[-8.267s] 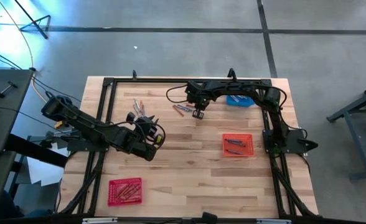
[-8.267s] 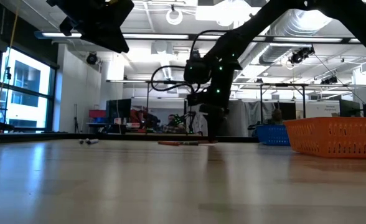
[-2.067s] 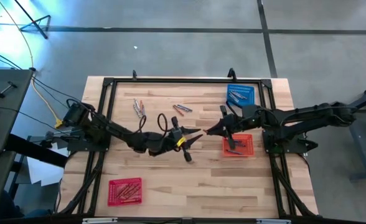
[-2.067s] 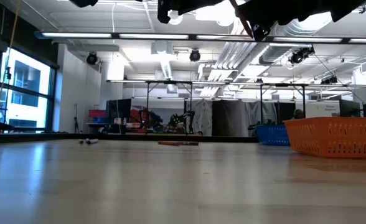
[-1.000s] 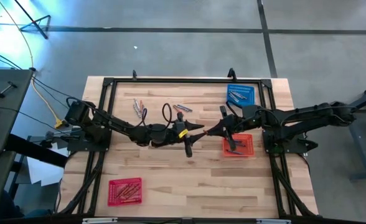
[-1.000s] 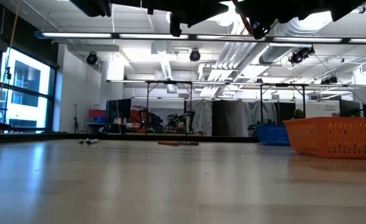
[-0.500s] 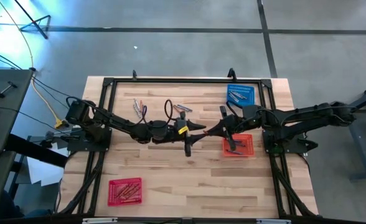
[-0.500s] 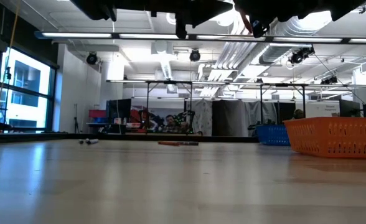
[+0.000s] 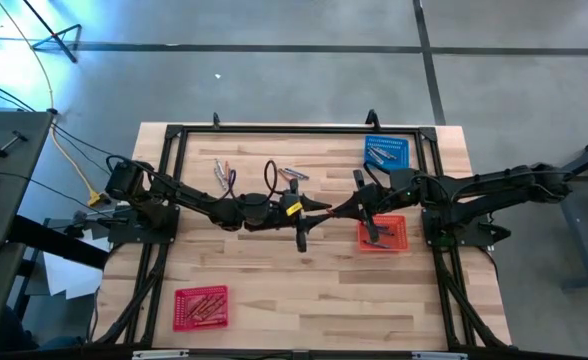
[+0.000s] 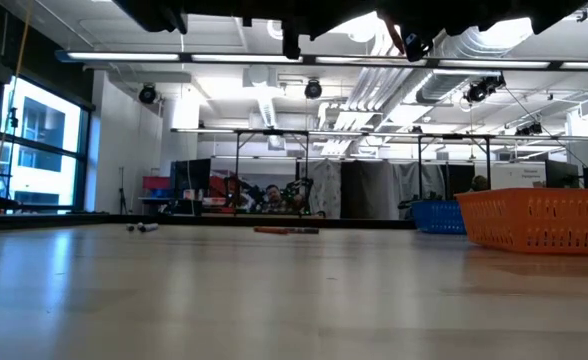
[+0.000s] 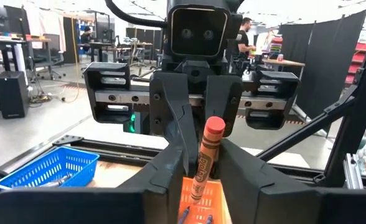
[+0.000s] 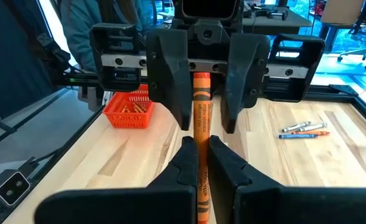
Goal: Sort crayons
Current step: Put the orange crayon into the red bin
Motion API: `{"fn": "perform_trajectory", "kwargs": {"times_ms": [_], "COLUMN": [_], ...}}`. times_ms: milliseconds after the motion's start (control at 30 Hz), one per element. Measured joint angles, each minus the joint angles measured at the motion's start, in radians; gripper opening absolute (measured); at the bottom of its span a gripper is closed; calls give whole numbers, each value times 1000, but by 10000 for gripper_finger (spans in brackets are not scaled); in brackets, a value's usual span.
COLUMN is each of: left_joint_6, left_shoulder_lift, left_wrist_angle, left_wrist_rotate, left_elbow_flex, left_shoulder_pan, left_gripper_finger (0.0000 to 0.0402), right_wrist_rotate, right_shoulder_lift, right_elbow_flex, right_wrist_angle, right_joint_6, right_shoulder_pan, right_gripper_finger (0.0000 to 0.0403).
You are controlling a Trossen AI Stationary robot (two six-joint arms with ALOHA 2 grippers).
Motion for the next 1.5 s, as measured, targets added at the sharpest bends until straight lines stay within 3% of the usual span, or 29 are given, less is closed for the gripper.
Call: {"fn": "perform_trajectory", "kwargs": {"times_ms": [367,1100,1267,1500], "left_joint_6": [3,36,36,36], "left_shoulder_lift": [0,0,0,0], "left_wrist_angle": [0,-4,-5,-10], "left_wrist_rotate": [-3,-3,-6,-5], "left_elbow_flex": [0,0,0,0], "left_shoulder_pan": [1,-2,-2,-3], "left_gripper_finger": [7,1,0,1], "right_wrist_rotate": [62,63,85,97], "right_shoulder_lift": [0,0,0,0], "right_elbow_flex": [0,0,1,1], "right_wrist_angle": [-4,-10,-11,-36], "right_joint_6": [7,23,23,24], "right_shoulder_pan": [0,0,0,0], "right_gripper_finger": [4,5,26,89]}}
